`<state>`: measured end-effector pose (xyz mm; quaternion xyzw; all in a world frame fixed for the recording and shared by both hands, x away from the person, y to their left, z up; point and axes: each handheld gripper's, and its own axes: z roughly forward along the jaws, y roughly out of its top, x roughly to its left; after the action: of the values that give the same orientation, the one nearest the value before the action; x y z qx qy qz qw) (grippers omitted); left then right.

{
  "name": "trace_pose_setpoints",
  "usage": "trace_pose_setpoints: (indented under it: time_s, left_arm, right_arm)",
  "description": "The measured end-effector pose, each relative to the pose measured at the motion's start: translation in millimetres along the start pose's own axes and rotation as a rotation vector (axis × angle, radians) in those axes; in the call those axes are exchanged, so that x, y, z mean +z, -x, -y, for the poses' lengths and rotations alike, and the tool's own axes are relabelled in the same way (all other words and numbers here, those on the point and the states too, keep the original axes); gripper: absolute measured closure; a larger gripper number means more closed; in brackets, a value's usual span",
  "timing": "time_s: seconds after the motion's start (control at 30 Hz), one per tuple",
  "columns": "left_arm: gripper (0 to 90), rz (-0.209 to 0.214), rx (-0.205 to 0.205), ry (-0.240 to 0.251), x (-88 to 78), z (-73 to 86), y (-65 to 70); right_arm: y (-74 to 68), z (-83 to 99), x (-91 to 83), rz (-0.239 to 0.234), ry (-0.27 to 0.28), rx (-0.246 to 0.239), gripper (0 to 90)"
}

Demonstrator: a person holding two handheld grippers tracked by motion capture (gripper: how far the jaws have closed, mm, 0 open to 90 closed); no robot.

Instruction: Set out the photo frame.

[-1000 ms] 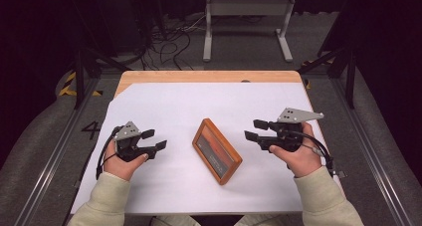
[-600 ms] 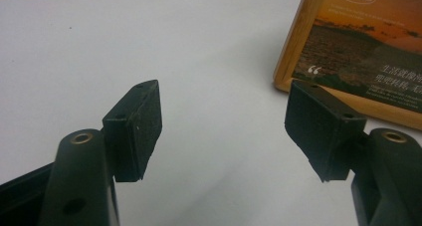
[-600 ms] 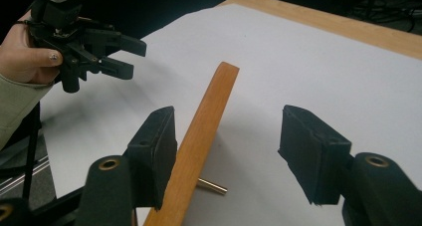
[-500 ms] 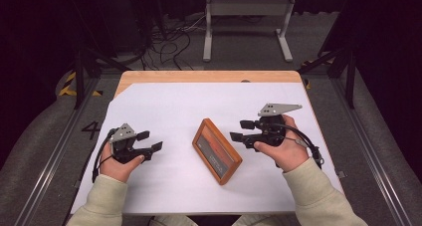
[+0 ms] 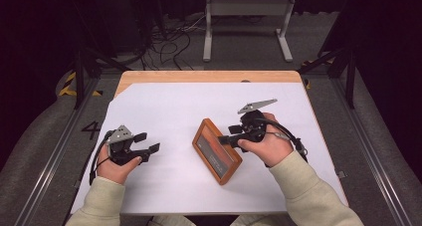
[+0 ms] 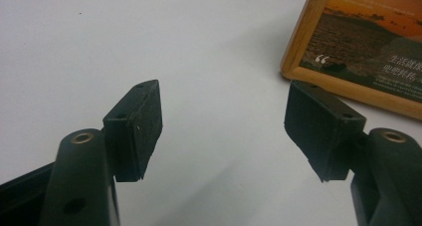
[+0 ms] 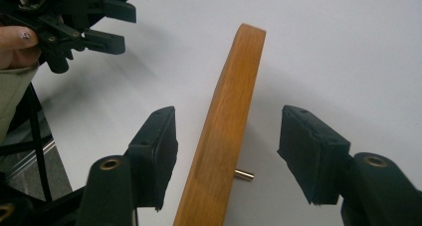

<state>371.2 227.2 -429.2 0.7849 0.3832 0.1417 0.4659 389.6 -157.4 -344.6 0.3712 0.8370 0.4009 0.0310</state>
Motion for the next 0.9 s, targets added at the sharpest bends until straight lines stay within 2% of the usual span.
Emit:
trace_pose_setpoints:
  time_s: [0.27,0.3,0.4,0.5,0.67,0.73,0.83,0.9]
  left_arm:
    - [31.7,0.005,-0.003,-0.004,0.8,0.5,-0.1]
    - [31.6,0.005,-0.003,-0.004,0.8,0.5,-0.1]
    - [31.7,0.003,-0.003,-0.007,0.9,0.8,-0.5]
    - [31.6,0.006,-0.005,-0.008,1.4,1.2,-0.4]
    - [31.8,0.010,-0.008,-0.003,1.9,1.4,-1.1]
    - [32.1,0.016,-0.014,-0.004,2.1,1.8,-1.4]
    - [32.2,0.015,-0.011,-0.007,2.4,2.2,-2.0]
    - [32.4,0.014,-0.012,-0.005,2.2,2.1,-1.9]
  right_arm:
    - [-5.5,-1.9,28.4,0.000,-0.114,0.014,41.9]
    - [-5.5,-1.9,28.4,0.000,-0.114,0.014,41.9]
    - [-9.2,-0.8,40.4,0.004,-0.150,-0.004,41.3]
    - [-10.9,0.0,49.9,0.019,-0.190,-0.008,45.4]
    - [-11.2,0.3,58.0,0.027,-0.259,0.014,57.9]
    - [-11.4,0.4,58.7,0.030,-0.263,0.014,59.2]
    - [-11.6,-0.4,58.5,0.072,-0.277,0.055,68.9]
    - [-10.4,-1.5,57.9,0.048,-0.275,0.115,72.3]
